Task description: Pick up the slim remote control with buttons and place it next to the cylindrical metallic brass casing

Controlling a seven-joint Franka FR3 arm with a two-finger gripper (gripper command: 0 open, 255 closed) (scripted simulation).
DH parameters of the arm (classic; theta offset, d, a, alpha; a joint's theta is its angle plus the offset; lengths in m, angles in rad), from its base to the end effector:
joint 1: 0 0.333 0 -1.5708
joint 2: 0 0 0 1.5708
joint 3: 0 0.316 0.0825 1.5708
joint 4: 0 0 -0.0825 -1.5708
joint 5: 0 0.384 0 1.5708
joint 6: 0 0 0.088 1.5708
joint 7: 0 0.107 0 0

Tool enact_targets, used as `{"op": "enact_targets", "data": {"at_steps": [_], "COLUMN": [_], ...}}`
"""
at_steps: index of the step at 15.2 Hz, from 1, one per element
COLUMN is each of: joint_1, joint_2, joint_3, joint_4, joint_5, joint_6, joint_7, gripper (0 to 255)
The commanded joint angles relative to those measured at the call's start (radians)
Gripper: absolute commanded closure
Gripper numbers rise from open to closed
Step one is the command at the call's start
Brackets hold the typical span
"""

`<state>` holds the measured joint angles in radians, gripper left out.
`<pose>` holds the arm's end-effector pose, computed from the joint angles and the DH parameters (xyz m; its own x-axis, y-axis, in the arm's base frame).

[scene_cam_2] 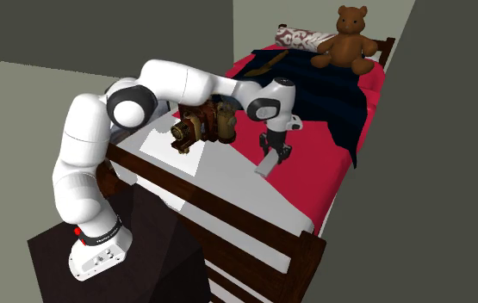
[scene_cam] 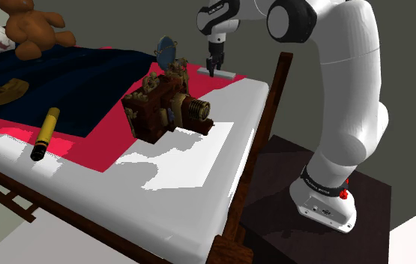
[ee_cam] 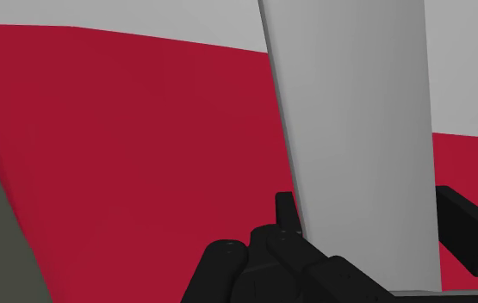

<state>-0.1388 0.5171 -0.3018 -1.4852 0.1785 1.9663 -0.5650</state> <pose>0.6467 -0.2550 0.3835 0.9959 0.0908 -0.0011 0.0907 -0.9957 -0.0201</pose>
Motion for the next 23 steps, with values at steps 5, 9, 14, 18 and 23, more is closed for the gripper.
{"op": "enact_targets", "data": {"at_steps": [5,9,14,18,23], "joint_1": [-0.002,-0.003,0.089,0.156,0.234], "joint_2": [-0.019,-0.028,-0.109,-0.156,-0.193], "joint_3": [-0.005,-0.007,0.012,0.033,0.063], "joint_4": [0.053,0.092,-0.027,-0.093,-0.144], "joint_5": [-0.008,-0.012,-0.040,-0.059,-0.077], "joint_6": [-0.072,-0.118,-0.073,-0.048,-0.029], "joint_7": [0.006,0.010,0.111,0.197,0.306], "gripper": [255,255,255,255,255]}}
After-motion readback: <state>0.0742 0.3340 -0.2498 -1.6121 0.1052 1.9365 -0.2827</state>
